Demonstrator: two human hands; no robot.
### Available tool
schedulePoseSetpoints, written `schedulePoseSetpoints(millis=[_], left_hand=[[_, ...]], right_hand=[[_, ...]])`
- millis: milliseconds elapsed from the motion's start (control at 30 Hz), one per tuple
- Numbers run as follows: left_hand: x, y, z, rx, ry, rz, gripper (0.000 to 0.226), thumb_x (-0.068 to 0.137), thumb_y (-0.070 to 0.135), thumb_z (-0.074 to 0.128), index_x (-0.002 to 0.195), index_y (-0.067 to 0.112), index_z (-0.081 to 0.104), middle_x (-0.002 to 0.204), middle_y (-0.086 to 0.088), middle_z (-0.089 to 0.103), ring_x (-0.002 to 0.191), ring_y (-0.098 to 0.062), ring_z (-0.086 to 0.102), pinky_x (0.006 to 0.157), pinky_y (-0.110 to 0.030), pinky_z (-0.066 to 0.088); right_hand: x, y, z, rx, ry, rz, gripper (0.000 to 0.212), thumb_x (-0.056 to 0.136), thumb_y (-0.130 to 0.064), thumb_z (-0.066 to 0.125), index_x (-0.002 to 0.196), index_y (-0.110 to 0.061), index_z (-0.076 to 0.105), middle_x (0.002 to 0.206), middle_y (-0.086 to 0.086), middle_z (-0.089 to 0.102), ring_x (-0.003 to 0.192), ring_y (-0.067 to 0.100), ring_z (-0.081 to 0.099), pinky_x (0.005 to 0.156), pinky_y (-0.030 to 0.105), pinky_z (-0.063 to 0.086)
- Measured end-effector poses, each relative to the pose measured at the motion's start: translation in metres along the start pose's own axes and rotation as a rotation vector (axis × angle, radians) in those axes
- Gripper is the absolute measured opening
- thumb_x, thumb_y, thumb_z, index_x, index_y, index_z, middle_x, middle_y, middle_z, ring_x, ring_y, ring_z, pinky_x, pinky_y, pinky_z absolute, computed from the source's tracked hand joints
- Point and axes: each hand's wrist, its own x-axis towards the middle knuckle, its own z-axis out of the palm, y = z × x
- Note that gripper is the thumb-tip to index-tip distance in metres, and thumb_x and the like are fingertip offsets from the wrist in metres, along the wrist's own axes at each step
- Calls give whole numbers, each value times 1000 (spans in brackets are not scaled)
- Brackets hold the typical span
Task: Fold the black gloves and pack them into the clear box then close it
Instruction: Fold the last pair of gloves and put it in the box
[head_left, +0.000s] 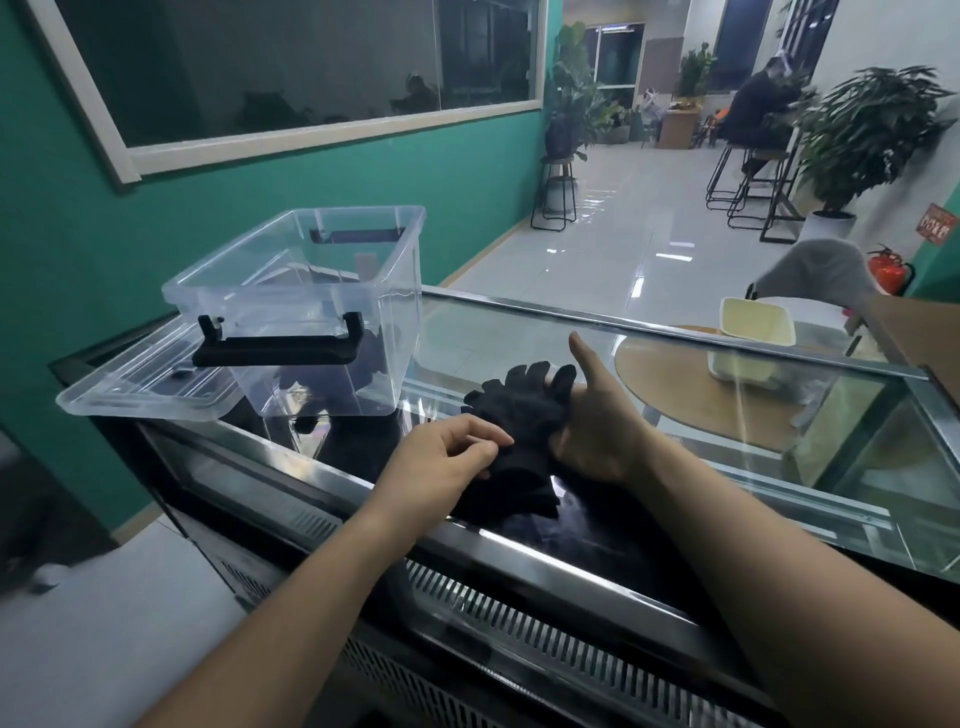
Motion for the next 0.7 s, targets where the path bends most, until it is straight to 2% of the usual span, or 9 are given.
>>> schedulePoseSetpoints(millis=[33,67,133,200,267,400,467,567,700], left_hand=[[0,0,-1,15,-13,3,19,103,22,70,101,34,84,90,10,80,84,-5,74,84,-22,59],[-1,1,-1,29,-23,12,17,103,23,71,102,34,84,90,10,80,84,-4,74,83,-20,58],[-2,0,-1,42,-26,23,15,102,24,72,103,33,84,89,12,80,81,0,72,80,-15,55],[-4,0,-1,54,-41,31,14,102,24,73,105,32,84,92,15,81,83,4,72,79,-12,54],[-6,0,-2,56,-70,36,13,102,25,73,106,32,84,99,14,82,92,3,74,83,-13,54],[-7,1,-5,71,-138,34,14,102,23,74,108,32,84,103,14,83,100,1,76,86,-11,53],[-7,1,-7,131,-169,47,15,102,24,74,109,33,83,103,16,82,102,1,76,87,-12,54],[-8,0,-7,164,-193,56,14,101,27,75,110,35,83,104,15,82,102,-2,76,90,-17,56],[-3,-2,-3,72,-40,30,5,97,36,79,101,34,81,97,10,81,89,-3,76,87,-24,57]], right_hand=[[-1,0,0,5,13,1,78,98,-73,53,122,-1,67,131,16,74,127,31,71,100,43,59],[-2,0,0,-5,23,-3,79,98,-73,52,126,-1,66,137,19,71,126,32,71,98,43,61],[-2,1,0,-35,20,-16,88,100,-72,50,148,2,55,149,22,62,131,34,68,93,43,65],[0,1,0,-47,14,-10,91,100,-71,50,156,0,46,148,23,63,131,37,67,90,45,66],[1,1,-1,-37,28,1,90,99,-72,52,156,-3,45,143,23,67,127,38,70,91,47,65],[2,1,-6,-78,59,5,89,98,-73,53,147,1,54,139,23,69,131,40,68,107,50,55],[3,0,-7,-100,69,5,86,99,-73,51,140,2,59,139,23,70,130,40,68,105,50,55],[2,0,-7,-107,54,7,86,99,-73,51,141,2,59,144,22,67,132,39,67,103,48,58],[0,1,-7,-45,6,-24,90,99,-71,55,153,1,48,151,22,61,135,41,64,107,52,57]])
